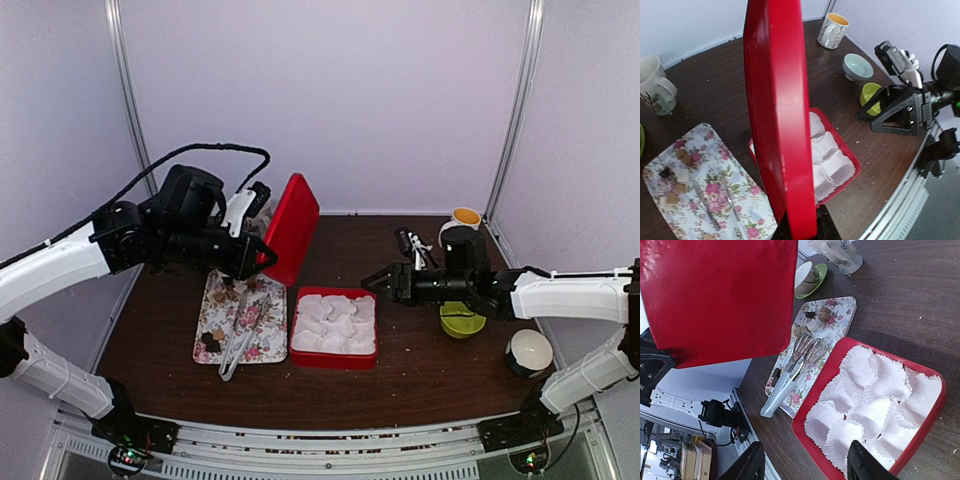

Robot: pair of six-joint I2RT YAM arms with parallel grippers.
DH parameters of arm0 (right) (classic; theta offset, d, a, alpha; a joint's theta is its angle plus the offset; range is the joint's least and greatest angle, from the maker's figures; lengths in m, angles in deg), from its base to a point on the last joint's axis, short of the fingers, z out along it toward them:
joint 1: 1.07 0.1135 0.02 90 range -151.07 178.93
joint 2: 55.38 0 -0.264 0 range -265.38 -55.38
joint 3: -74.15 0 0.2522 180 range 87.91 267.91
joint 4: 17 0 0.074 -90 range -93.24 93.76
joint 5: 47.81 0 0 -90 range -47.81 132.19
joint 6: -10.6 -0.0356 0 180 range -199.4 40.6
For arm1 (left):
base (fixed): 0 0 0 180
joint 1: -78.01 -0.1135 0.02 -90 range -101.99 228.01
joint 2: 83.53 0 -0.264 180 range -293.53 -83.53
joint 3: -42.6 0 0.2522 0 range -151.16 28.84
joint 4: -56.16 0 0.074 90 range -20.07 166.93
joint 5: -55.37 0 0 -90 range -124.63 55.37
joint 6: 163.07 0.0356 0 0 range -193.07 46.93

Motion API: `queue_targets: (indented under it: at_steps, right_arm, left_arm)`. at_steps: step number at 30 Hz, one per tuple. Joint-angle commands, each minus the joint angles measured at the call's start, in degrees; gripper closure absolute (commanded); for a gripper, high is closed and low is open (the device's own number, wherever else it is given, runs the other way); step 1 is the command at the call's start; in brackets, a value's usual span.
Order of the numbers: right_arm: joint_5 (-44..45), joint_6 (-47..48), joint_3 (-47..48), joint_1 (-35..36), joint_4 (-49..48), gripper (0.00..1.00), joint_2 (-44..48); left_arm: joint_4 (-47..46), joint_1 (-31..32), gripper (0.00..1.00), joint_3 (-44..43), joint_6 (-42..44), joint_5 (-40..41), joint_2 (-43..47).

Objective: Pack the chocolate
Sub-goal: Place the box lid on the packing box.

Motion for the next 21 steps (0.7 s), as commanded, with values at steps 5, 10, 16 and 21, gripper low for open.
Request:
queue_targets:
  at_steps: [5, 10, 16, 21]
  right_arm:
    - [8.38, 4.24, 4.16, -1.32, 10.1, 0.44, 1.49]
    - [13.47, 3.28, 2.82, -3.93, 12.65, 0.44, 3.2]
    - [14.37, 4.49, 1.73, -4.88, 13.28, 0.43, 4.31]
    - [12.76, 6.47, 4.32, -4.97, 16.76, 0.42, 3.16]
  left_arm:
    - [10.8, 14.3, 0.95, -10.14, 17.9, 34.01, -14.2]
    - [11.67, 17.71, 0.94, -12.14, 20.34, 39.74, -21.07]
    - [14.32, 21.59, 0.94, -16.33, 22.38, 44.54, -30.23]
    - [15.02, 23.12, 0.89, -19.7, 22.13, 39.34, -35.17]
